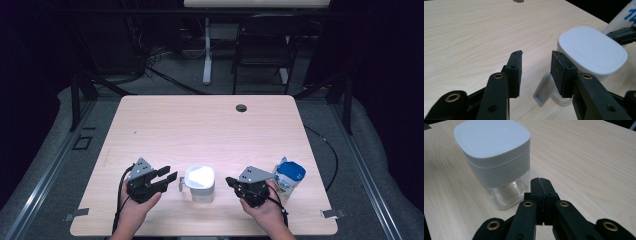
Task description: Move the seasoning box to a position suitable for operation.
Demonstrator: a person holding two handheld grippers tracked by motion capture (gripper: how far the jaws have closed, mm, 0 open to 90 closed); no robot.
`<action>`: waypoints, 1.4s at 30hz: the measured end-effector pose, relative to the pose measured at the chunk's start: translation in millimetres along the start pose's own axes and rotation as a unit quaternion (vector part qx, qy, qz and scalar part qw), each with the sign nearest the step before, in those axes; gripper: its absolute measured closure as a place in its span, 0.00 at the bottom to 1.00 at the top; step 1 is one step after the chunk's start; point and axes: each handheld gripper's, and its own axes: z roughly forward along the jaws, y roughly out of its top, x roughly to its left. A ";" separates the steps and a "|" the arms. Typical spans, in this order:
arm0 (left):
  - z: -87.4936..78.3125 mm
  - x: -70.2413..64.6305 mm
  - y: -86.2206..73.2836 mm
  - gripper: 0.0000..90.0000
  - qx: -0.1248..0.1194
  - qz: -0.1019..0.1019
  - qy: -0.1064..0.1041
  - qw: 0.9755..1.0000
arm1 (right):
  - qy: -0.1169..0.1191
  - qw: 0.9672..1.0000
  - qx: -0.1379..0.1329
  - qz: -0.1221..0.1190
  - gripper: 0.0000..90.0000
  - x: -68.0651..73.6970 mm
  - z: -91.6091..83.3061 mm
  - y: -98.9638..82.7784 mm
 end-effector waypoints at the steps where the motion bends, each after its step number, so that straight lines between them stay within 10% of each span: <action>1: 1.1 0.1 2.9 0.69 -0.004 -0.002 -0.001 1.000 | 0.000 1.000 0.000 0.000 1.00 0.0 0.0 0.0; 22: 5.0 -4.6 38.8 1.00 0.022 0.018 -0.060 0.998 | 0.014 1.000 -0.014 0.000 1.00 0.9 -4.7 19.9; 42: 11.7 -22.6 33.3 1.00 0.050 0.057 -0.064 0.995 | 0.016 1.000 -0.007 0.009 1.00 0.3 -5.5 11.9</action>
